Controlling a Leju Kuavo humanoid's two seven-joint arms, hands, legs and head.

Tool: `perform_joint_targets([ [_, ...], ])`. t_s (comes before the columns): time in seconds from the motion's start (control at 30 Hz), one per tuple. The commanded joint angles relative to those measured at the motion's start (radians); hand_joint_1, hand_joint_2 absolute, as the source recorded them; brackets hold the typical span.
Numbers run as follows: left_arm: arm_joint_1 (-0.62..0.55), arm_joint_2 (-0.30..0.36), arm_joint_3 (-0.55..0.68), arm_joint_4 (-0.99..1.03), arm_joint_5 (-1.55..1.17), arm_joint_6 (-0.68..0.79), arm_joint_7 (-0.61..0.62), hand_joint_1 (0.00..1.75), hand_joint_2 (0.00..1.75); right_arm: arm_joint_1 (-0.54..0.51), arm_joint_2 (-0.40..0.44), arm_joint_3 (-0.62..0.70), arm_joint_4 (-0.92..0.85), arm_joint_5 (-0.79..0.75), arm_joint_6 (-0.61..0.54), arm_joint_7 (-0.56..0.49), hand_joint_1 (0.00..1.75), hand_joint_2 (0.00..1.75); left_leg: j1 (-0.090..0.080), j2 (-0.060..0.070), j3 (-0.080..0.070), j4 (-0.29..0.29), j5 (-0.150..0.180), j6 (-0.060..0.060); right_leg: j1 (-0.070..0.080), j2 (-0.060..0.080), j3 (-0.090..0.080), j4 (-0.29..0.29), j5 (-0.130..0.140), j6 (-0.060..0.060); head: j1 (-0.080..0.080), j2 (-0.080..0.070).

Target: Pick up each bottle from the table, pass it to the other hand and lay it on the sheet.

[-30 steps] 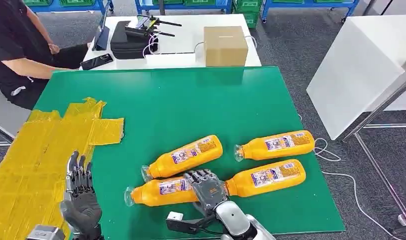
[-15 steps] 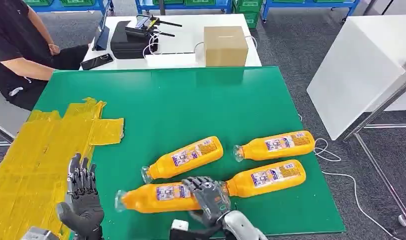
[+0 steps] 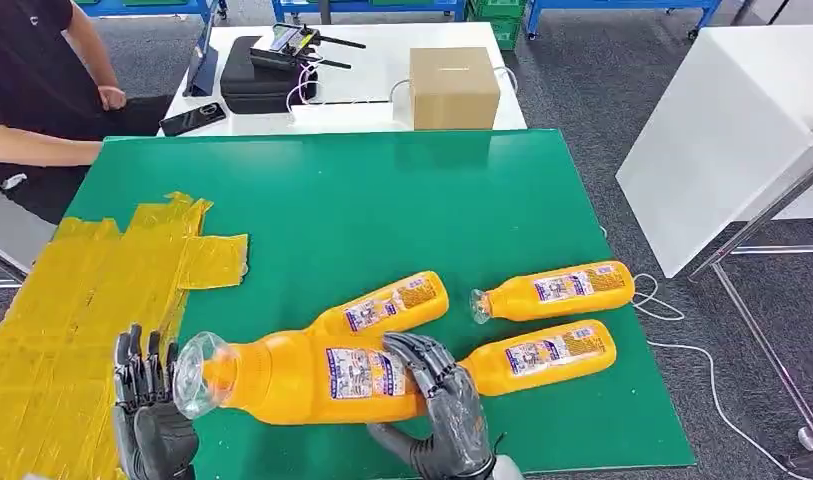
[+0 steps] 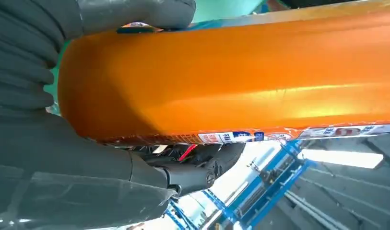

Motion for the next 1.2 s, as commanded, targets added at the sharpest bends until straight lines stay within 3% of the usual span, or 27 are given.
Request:
perform_joint_targets([
  [0.03, -0.005, -0.01, -0.005, 0.062, -0.003, -0.059, 0.0, 0.0, 1.75, 0.001, 0.002, -0.011, -0.003, -0.036, 0.014, -0.009, 1.75, 1.75, 0.0, -0.001, 0.001, -0.002, 0.0, -0.001, 0.001, -0.001, 0.001, -0.001, 0.0, 0.0, 0.0, 0.0],
  [0.43, -0.005, -0.01, -0.005, 0.062, -0.003, -0.059, 0.0, 0.0, 1.75, 0.001, 0.002, -0.011, -0.003, -0.036, 0.014, -0.009, 1.75, 1.75, 0.001, -0.001, 0.001, -0.002, 0.0, 0.0, 0.0, -0.001, 0.001, -0.001, 0.0, 0.001, 0.0, 0.0],
  [0.77, 0.008, -0.01, -0.126, -0.006, -0.077, -0.187, 0.0, 0.0, 1.75, -0.066, 0.073, -0.056, 0.161, -0.034, 0.117, 0.004, 1.75, 1.75, 0.001, 0.0, 0.001, -0.001, 0.0, 0.0, 0.001, 0.0, 0.001, -0.001, 0.0, 0.0, 0.0, 0.0],
  [1.2, 0.013, -0.01, -0.108, -0.04, -0.019, -0.297, 0.0, 0.0, 1.75, -0.089, 0.094, -0.037, 0.21, -0.003, 0.169, 0.005, 1.75, 1.75, 0.001, 0.0, 0.001, -0.001, 0.0, 0.0, 0.001, 0.0, 0.001, -0.001, 0.0, 0.0, 0.0, 0.0],
])
